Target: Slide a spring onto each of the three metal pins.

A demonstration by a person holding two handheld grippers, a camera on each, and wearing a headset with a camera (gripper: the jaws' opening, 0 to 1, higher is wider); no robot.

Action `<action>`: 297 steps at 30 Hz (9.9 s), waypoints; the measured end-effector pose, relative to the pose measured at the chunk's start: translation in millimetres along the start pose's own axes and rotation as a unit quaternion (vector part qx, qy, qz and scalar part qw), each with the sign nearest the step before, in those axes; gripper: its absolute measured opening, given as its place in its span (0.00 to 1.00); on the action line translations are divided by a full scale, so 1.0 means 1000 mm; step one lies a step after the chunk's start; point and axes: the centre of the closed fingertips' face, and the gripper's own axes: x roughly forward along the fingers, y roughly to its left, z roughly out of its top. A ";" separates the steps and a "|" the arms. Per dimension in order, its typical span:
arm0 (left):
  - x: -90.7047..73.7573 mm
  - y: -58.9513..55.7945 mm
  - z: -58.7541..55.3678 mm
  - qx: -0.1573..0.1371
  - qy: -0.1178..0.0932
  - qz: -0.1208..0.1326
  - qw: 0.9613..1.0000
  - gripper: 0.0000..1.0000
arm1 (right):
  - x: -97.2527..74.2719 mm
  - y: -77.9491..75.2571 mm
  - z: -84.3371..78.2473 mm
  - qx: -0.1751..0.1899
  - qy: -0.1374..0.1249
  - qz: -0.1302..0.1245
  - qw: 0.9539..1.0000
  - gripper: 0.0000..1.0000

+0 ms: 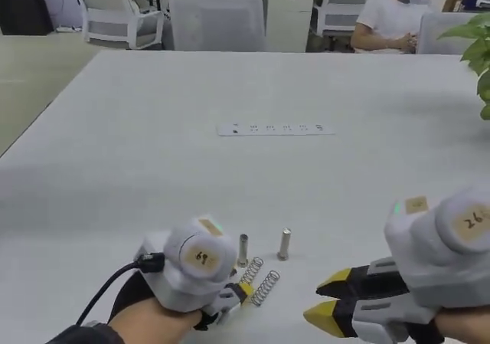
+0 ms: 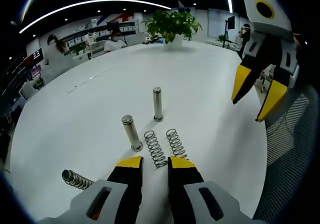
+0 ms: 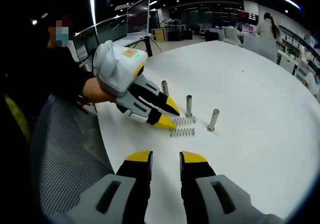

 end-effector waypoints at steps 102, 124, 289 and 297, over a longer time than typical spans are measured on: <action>-0.148 -0.054 0.044 0.085 -0.197 -0.142 0.966 0.03 | -0.005 0.089 0.088 -0.164 0.019 0.175 0.971 0.09; -0.144 -0.057 0.043 0.100 -0.180 -0.146 0.968 0.02 | 0.008 0.093 0.078 -0.258 0.121 0.193 0.939 0.09; -0.152 0.005 -0.026 -0.080 -0.178 -0.021 0.981 0.68 | 0.096 -0.042 0.072 -0.246 0.271 0.086 0.927 0.09; -0.152 0.005 -0.026 -0.081 -0.178 -0.021 0.980 0.67 | 0.108 -0.038 0.062 -0.248 0.279 0.087 0.923 0.09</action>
